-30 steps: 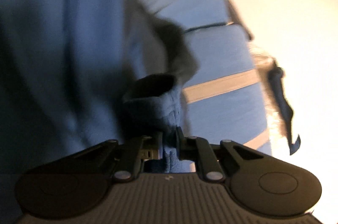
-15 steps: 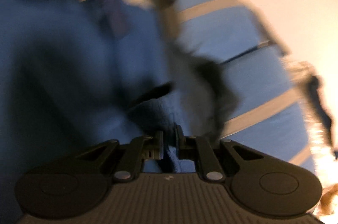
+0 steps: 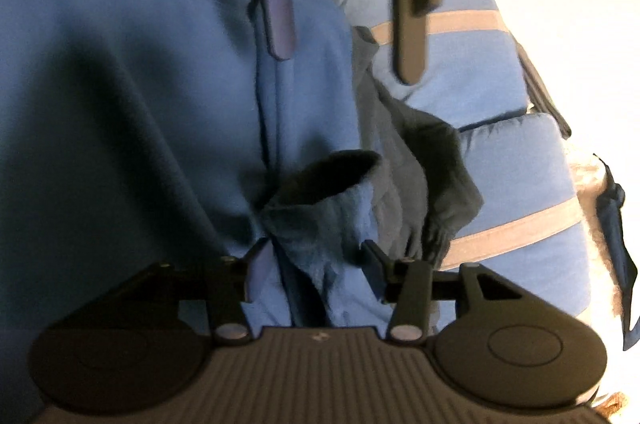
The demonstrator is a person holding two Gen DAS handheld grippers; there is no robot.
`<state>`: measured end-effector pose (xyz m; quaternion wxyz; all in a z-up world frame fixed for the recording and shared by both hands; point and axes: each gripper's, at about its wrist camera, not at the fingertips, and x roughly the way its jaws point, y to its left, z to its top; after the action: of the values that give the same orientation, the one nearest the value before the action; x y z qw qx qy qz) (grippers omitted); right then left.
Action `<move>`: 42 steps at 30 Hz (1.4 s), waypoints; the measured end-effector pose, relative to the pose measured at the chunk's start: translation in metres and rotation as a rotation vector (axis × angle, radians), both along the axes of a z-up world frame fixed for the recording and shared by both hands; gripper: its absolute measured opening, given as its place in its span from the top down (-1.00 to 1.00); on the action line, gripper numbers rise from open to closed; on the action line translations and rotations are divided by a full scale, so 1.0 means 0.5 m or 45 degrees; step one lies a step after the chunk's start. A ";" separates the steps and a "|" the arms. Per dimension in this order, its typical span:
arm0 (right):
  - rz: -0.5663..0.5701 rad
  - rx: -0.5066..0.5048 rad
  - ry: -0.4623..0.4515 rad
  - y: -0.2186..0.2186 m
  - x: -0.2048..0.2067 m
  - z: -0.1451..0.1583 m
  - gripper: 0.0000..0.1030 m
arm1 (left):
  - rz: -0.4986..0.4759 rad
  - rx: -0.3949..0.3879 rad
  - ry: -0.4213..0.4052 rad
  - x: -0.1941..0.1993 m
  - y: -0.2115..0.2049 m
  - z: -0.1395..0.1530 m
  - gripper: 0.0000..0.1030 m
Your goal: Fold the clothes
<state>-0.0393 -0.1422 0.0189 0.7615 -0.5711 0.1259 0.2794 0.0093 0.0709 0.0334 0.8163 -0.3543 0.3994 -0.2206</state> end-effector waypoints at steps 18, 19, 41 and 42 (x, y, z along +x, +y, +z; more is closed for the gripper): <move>-0.028 0.259 -0.043 0.028 -0.050 0.068 0.66 | 0.166 -0.483 0.360 0.052 -0.024 -0.096 -0.47; -0.017 0.262 -0.043 0.028 -0.059 0.068 0.66 | 0.170 -0.483 0.362 0.052 -0.026 -0.097 -0.46; -0.073 0.256 -0.120 0.020 -0.075 0.048 -0.40 | 0.187 -0.346 0.177 0.047 -0.027 -0.040 0.66; -0.113 0.276 -0.142 0.015 -0.066 0.046 -0.57 | 0.186 -0.360 0.167 0.046 -0.024 -0.036 0.66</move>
<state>-0.0721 -0.1347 0.0417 0.8362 -0.4940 0.0777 0.2250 0.0325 0.0588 0.0156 0.7444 -0.5074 0.3898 -0.1909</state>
